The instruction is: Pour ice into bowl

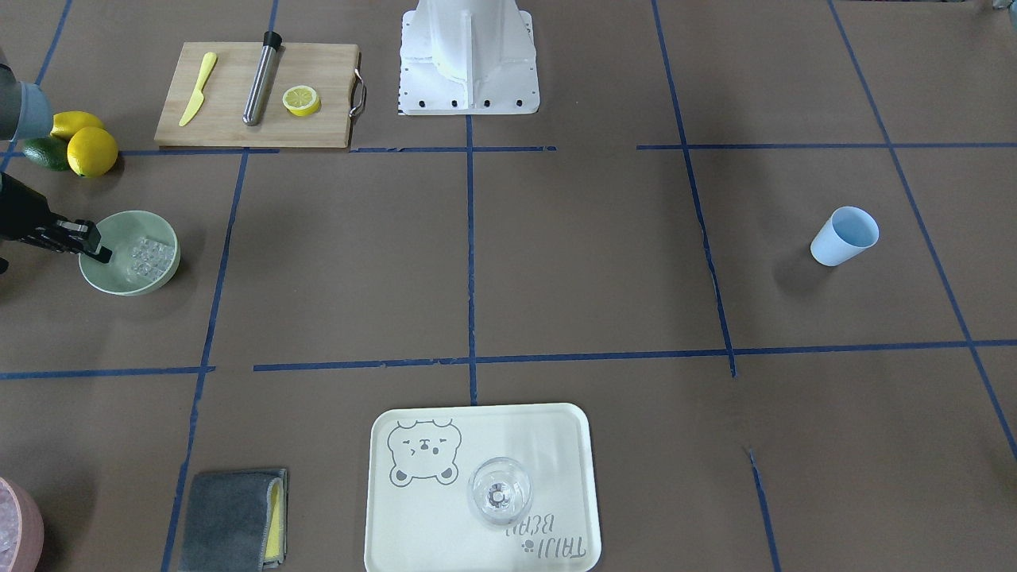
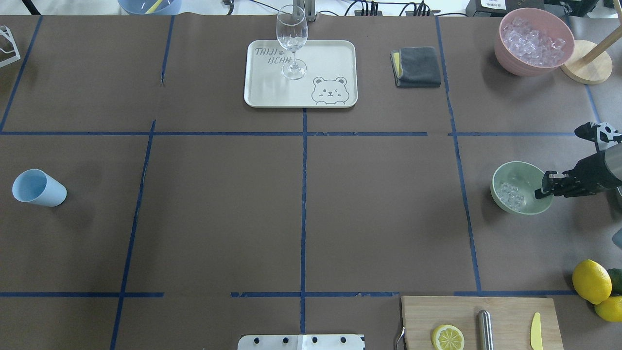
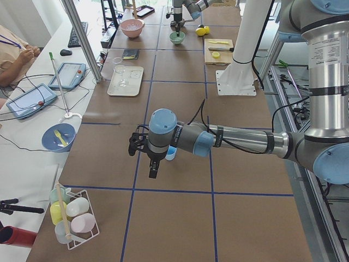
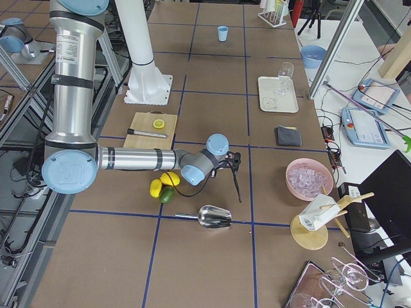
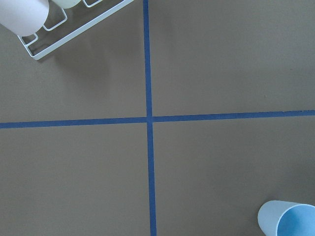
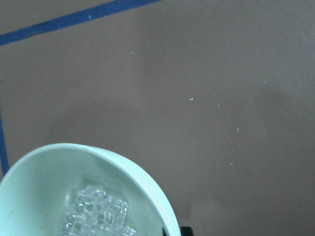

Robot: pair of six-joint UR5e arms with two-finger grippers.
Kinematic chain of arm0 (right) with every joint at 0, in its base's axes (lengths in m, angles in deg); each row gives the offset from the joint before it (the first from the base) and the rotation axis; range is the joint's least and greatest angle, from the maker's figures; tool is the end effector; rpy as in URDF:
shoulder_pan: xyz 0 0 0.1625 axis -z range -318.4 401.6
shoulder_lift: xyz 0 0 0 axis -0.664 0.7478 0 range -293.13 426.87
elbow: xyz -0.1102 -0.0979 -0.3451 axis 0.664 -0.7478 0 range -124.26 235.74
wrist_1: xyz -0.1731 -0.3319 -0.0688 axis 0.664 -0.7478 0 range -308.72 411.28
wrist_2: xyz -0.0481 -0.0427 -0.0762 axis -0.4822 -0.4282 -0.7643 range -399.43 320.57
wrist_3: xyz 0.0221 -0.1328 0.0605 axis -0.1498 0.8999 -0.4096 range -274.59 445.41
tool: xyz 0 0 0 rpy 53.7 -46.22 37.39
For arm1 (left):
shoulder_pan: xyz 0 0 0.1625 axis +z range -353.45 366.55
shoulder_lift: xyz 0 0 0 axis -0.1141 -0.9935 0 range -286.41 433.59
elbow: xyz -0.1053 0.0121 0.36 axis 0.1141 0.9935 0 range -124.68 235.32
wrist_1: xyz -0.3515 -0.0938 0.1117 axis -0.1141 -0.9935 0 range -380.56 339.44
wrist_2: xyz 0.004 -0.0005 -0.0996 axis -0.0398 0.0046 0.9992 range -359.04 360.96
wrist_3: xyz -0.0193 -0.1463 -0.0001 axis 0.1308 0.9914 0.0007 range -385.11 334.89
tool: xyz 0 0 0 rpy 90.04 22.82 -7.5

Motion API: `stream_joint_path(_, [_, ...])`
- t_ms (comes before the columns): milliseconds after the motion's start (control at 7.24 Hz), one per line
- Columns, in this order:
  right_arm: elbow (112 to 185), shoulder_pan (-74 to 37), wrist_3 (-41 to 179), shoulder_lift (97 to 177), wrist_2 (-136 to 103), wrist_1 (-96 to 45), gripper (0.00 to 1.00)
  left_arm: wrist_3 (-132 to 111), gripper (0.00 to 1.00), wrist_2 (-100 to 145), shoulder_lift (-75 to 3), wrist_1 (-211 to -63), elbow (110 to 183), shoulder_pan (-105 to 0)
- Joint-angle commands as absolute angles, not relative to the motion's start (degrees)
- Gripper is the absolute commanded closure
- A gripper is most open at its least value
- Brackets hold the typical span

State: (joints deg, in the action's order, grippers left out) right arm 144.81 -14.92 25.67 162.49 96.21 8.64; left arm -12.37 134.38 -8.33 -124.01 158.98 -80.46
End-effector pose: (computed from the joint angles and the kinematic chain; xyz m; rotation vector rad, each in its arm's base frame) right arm -0.2308 -0.3993 0.5896 -0.0908 -1.0100 0.1350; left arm -0.0094 -0.4323 0.5683 0.2101 0.7863 -0.0350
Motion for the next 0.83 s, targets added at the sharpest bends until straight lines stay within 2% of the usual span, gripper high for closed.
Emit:
stream_joint_path(0, [144.95,-14.47,25.73,162.67,96.18,9.44,0.0,-12.37,0.0,134.38,-8.33,-124.01,159.03,-80.46])
stream_joint_path(276, [145.82,-14.82,25.91,162.75,96.1,9.98,0.0,-12.37,0.0,134.38,-8.33,-124.09,159.12,-80.46])
stream_joint_path(414, [148.87,-16.74,26.08,163.71,96.27,9.45,0.0,-12.46,0.0,134.2,-8.33,-124.09,158.95,-80.46])
stream_joint_path(690, [149.34,-24.97,26.7,164.68,100.37,9.19,0.0,-12.63,0.0,133.85,-7.11,-126.18,158.33,-80.72])
